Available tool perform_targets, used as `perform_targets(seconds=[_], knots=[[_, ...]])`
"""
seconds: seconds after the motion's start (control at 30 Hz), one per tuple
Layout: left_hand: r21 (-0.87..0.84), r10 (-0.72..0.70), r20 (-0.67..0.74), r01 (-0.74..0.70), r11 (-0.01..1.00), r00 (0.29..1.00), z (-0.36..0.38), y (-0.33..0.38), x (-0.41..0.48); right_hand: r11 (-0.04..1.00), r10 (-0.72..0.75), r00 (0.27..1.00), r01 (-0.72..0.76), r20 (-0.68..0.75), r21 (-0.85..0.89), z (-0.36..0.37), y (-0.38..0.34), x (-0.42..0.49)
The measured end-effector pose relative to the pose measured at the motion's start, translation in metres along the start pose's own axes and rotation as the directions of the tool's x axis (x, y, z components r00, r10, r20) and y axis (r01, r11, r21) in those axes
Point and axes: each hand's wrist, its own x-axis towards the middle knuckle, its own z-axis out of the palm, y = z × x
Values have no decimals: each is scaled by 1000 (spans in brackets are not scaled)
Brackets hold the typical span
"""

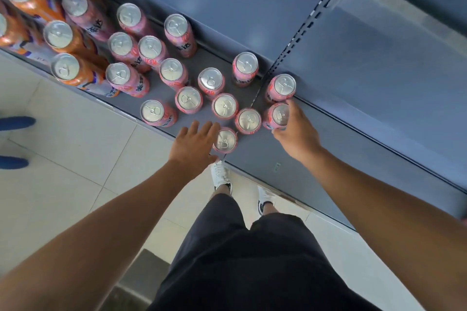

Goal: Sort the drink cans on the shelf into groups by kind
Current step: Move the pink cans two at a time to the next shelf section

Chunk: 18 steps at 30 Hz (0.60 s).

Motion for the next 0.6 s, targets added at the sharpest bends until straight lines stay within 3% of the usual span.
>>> perform_targets(seconds=[0.1, 0.27, 0.5, 0.6], knots=[[-244, -32, 19, 35, 969, 999, 2, 0, 7, 997, 17, 1000, -17, 0, 76, 4, 4, 5], [-628, -128, 87, 154, 763, 988, 7, 5, 13, 986, 60, 998, -53, -36, 157, 4, 5, 2], [-730, -118, 34, 105, 675, 992, 5, 10, -2, 896, 105, 995, -93, -3, 435, -8, 7, -36], [-815, -145, 36, 113, 568, 989, -4, 18, -18, 827, 112, 994, -97, 8, 554, -20, 9, -54]])
